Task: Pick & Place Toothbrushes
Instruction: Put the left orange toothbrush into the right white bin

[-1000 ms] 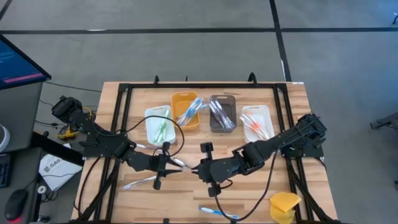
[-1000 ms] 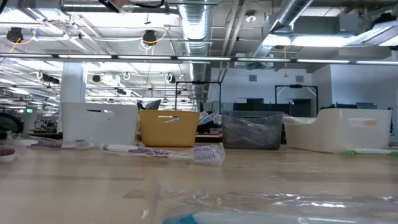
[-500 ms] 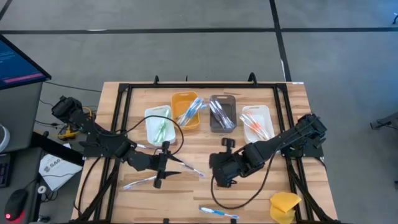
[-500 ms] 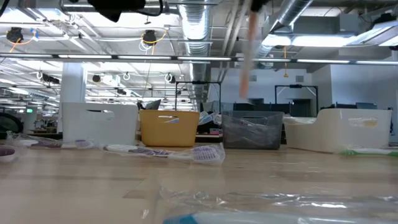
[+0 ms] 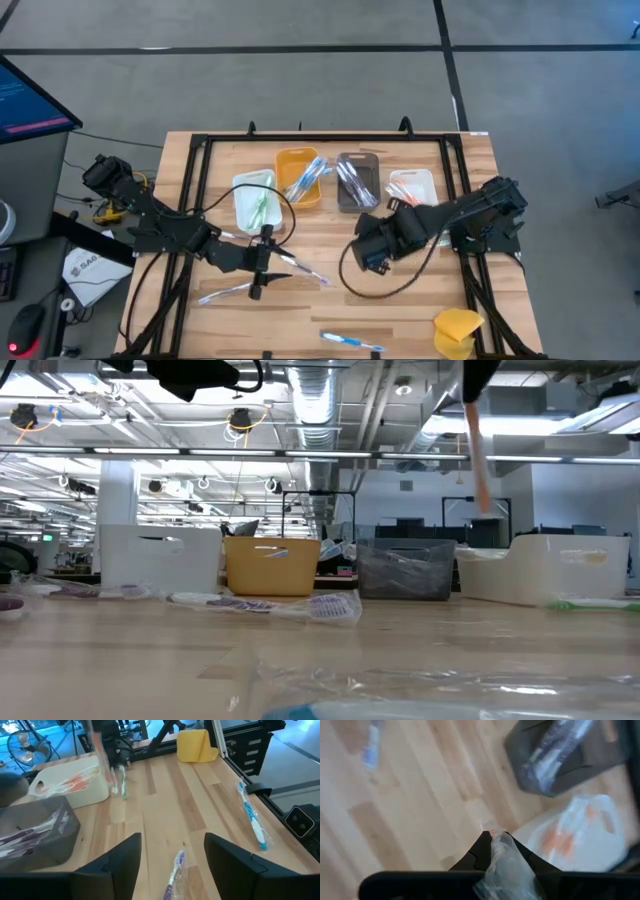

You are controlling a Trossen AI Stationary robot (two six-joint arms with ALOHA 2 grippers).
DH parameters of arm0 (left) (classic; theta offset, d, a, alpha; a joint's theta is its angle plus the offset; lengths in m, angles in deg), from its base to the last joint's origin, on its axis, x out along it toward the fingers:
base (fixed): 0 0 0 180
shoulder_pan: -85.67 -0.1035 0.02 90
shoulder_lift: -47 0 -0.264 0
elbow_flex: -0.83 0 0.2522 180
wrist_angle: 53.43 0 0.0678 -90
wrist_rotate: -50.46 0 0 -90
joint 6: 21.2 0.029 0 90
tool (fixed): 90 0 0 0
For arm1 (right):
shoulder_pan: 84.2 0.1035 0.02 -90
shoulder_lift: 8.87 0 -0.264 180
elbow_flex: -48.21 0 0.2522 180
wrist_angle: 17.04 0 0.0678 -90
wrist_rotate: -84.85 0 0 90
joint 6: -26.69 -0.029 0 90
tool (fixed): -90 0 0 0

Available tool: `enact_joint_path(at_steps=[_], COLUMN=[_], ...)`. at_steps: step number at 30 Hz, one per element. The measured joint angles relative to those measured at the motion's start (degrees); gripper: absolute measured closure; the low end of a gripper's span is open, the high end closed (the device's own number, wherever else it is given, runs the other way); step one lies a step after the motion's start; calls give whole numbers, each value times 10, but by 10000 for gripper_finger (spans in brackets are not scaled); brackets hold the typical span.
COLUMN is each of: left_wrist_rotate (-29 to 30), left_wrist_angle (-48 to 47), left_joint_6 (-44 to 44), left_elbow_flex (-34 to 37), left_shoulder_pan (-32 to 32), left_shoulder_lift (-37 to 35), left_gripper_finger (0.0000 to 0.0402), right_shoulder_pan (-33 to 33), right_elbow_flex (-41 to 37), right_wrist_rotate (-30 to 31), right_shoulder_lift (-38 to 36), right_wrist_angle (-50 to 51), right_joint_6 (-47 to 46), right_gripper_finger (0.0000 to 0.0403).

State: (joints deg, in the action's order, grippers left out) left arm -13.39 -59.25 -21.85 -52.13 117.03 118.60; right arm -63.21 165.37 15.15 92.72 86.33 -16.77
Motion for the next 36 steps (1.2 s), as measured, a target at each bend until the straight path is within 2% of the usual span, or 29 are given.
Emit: enact_joint_path(at_steps=[5,11,18,29,36], left_wrist_rotate=[5,6,6,6,10], left_wrist_angle=[0,0,-1,-2,-2], left_joint_6=[0,0,0,0,3], left_elbow_flex=[0,0,0,0,0], left_shoulder_pan=[0,0,0,0,0], left_shoulder_lift=[0,0,0,0,0], left_gripper_finger=[192,192,192,192,192], right_shoulder_pan=[-68,-183,-307,-443,-470], right_elbow_flex=[9,-5,-79,-155,-199], right_wrist_rotate=[-43,-102,-164,-230,-267], right_shoulder_lift=[-40,-98,-146,-131,-95], right_wrist_angle=[4,4,5,4,4], right_joint_6=[39,57,106,183,210], right_gripper_finger=[394,394,394,394,394])
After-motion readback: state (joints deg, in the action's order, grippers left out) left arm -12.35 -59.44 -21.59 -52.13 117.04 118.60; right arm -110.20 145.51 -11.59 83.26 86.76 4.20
